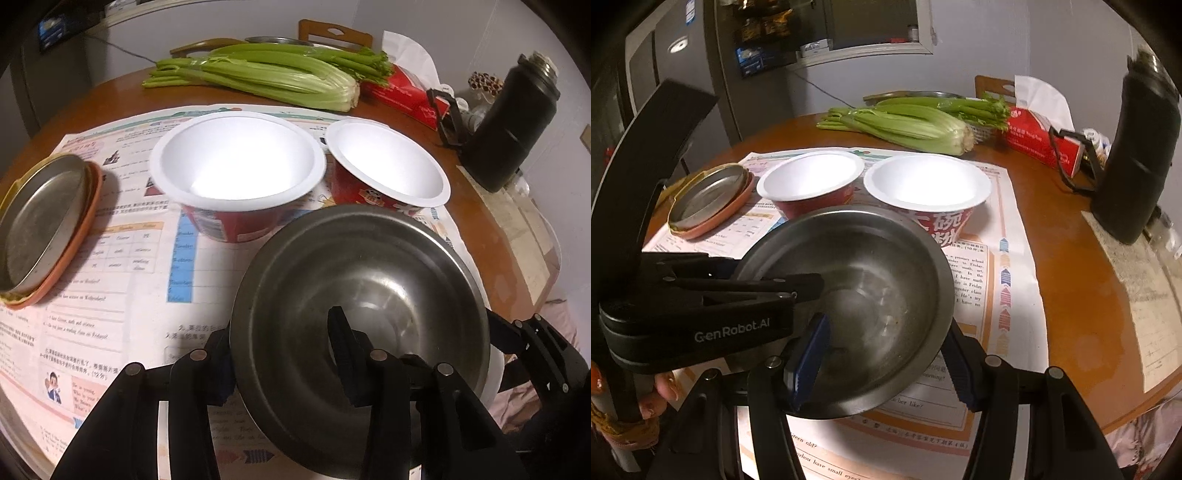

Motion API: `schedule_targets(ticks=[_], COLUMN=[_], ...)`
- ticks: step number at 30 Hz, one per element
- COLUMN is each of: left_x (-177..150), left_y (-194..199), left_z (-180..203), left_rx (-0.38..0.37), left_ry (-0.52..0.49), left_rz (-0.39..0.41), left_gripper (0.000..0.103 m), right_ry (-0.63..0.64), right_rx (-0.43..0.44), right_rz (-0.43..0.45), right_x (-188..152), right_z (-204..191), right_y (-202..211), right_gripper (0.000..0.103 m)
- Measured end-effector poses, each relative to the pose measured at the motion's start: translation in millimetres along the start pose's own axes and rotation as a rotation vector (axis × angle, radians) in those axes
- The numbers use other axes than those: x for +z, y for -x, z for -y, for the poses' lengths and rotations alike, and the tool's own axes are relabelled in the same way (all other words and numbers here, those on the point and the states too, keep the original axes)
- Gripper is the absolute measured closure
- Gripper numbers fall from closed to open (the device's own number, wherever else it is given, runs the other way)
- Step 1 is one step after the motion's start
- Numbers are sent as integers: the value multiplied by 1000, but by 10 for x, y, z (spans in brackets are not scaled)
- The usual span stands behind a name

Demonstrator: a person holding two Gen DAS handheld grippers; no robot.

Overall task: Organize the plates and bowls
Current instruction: 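Lift the steel bowl with the left gripper and carry it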

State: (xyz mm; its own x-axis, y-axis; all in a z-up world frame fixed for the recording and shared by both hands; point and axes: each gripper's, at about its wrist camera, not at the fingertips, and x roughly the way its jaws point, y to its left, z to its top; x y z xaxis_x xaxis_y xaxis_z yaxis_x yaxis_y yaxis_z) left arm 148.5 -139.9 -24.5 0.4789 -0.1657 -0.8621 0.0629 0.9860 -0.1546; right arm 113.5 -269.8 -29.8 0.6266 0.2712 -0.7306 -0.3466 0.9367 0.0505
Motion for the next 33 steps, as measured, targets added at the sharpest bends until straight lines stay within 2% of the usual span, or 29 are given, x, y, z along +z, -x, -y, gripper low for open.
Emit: schedule_targets(ticks=[17, 22, 33], left_x=[-245, -300, -344], left_y=[562, 572, 422], left_z=[-505, -623, -751], left_rx=[29, 33, 37], left_ry=[76, 97, 122], left_rz=[96, 94, 67], left_gripper=[58, 58, 58], right_ry=[103, 134, 135], right_rx=[97, 108, 123], right_rz=[55, 38, -22], right_x=[99, 69, 35], right_z=[-584, -748, -827], right_y=[261, 228, 54], right_gripper=[42, 42, 42])
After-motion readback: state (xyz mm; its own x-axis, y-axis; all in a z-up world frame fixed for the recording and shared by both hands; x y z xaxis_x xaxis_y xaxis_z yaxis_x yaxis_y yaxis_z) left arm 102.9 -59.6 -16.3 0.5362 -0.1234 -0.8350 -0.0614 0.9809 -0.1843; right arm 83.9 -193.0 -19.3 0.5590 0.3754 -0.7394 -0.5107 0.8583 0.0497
